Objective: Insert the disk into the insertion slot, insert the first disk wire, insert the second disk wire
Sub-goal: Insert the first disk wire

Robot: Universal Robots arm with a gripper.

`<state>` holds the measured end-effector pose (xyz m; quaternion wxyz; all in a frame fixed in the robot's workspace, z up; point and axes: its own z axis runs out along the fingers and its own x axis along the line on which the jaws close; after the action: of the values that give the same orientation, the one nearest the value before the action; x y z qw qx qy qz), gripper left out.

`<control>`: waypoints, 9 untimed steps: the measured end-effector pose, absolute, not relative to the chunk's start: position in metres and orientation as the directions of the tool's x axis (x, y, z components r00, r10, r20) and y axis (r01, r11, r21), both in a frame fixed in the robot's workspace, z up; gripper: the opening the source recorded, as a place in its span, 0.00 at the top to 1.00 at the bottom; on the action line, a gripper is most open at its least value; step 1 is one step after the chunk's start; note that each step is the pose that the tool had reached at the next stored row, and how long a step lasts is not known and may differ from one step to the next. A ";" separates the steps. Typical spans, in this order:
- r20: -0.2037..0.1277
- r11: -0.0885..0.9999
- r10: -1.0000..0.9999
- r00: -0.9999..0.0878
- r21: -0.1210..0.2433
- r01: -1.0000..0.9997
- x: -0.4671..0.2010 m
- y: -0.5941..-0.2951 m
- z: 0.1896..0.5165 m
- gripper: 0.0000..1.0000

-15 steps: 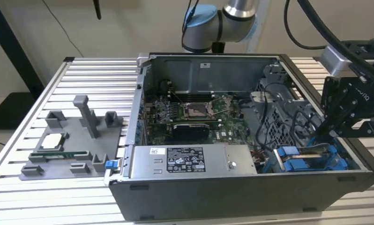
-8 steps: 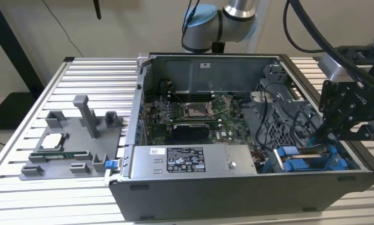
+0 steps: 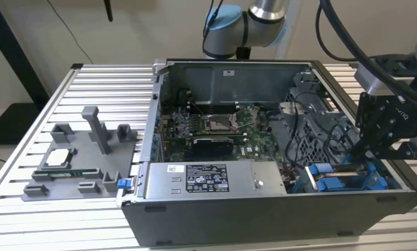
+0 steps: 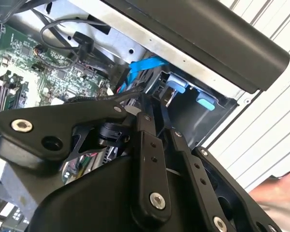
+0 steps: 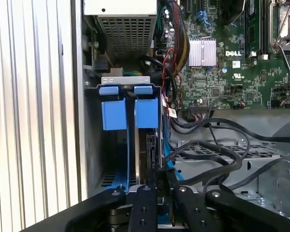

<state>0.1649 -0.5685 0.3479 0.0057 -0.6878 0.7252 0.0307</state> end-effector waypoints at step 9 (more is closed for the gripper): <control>-0.050 0.069 -0.996 -0.071 0.036 -0.997 0.165 -0.571 0.346 1.00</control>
<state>0.1649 -0.5711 0.3457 0.0060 -0.6816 0.7311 0.0305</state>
